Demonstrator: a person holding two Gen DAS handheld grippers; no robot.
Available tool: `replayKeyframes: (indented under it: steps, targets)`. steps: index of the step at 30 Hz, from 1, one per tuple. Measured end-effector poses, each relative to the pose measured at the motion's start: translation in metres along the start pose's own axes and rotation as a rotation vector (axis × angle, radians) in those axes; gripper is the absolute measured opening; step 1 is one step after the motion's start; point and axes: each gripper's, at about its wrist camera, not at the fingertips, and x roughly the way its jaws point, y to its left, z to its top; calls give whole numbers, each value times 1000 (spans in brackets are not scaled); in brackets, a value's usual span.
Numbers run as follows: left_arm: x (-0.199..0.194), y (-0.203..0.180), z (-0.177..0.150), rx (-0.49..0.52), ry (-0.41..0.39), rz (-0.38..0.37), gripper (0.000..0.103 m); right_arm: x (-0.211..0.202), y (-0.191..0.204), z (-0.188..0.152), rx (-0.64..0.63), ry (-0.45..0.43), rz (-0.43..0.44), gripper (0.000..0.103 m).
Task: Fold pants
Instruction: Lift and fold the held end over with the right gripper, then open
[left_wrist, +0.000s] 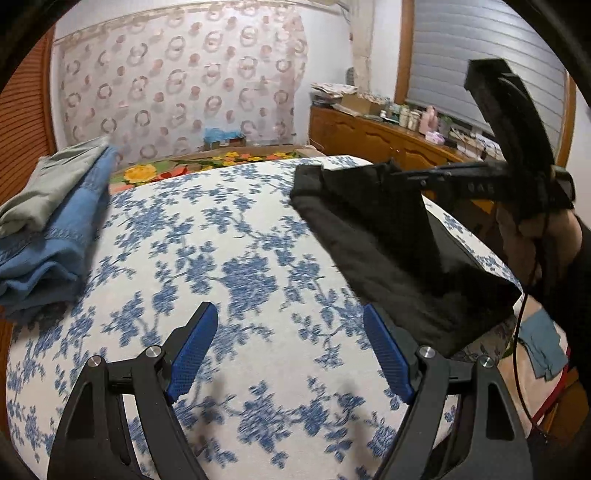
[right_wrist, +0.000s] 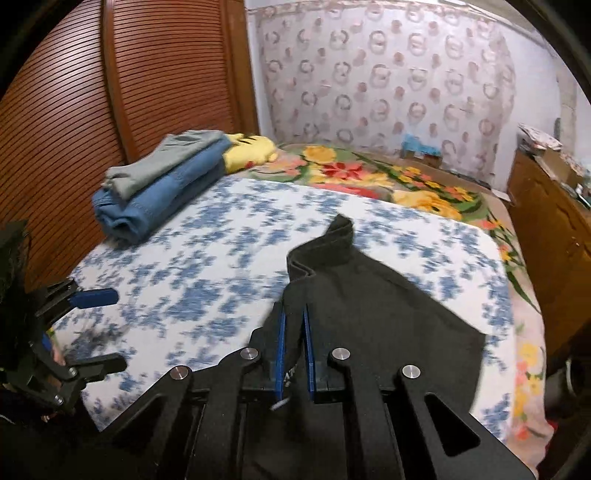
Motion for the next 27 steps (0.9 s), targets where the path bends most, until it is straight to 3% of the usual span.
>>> replayKeyframes:
  steps: [15, 18, 24, 27]
  targets:
    - [38, -31, 6, 57, 87, -56, 82, 29, -51, 14, 101, 71, -127, 9]
    - [40, -30, 5, 56, 97, -56, 82, 22, -63, 15, 142, 56, -148, 21]
    - [42, -32, 3, 58, 103, -53, 82, 15, -75, 9, 182, 37, -164, 23]
    - [43, -33, 3, 62, 104, -52, 82, 19, -79, 5, 188, 60, -168, 31]
